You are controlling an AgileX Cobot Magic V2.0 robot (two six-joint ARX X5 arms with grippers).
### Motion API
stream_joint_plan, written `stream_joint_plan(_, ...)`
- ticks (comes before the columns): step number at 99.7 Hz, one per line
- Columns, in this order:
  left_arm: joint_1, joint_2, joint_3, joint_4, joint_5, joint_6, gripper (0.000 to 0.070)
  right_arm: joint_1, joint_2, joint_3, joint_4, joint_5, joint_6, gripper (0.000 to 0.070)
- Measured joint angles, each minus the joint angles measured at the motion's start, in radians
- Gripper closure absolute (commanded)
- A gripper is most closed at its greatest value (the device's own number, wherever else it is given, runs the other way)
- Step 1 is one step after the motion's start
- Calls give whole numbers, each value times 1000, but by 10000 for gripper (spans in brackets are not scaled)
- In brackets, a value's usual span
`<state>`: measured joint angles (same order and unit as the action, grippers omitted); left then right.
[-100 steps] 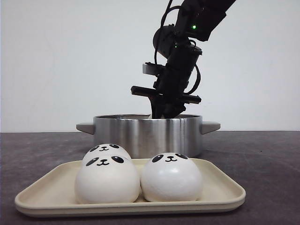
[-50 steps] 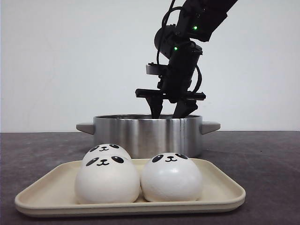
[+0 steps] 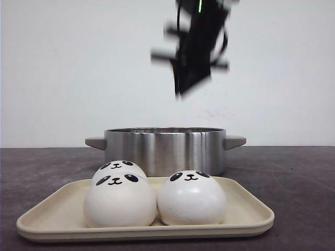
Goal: Steam buns
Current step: 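Lower the left gripper onto the farther remaining panda bun and lift it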
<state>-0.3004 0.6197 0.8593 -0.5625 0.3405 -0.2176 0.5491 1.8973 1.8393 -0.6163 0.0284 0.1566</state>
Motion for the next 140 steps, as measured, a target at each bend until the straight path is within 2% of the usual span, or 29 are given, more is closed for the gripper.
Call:
stream_joint_plan(11, -26, 90, 0, -1, 11, -34, 114, 61, -185, 15, -42, 13, -22, 695)
stream_joint_plan(24, -90, 197, 0, 2, 9, -45, 113, 149, -388, 19, -113, 73, -50, 695)
stream_joint_plan(37, -185, 321, 0, 18, -51, -68, 112, 235, -546, 19, -157, 146, -64, 696)
stream_joint_plan(55, -276, 539, 41, -44, -63, -126, 111, 321, -698, 19, -160, 229, -64, 696)
stream_joint_plan(73, -288, 733, 147, -103, -85, -138, 109, 341, -753, 19, -205, 286, -54, 696)
stream_joint_plan(105, -288, 994, 248, -98, -105, -117, 110, 345, -764, 19, -235, 289, 23, 696)
stream_joint_plan(127, -291, 1103, 265, -97, -129, -115, 112, 360, -764, 19, -236, 289, 35, 695)
stream_joint_plan(136, -292, 1118, 274, -92, -129, -115, 124, 361, -764, 19, -237, 289, 35, 696)
stream_joint_plan(140, -293, 1119, 276, -93, -129, -115, 158, 361, -764, 19, -239, 290, 35, 696)
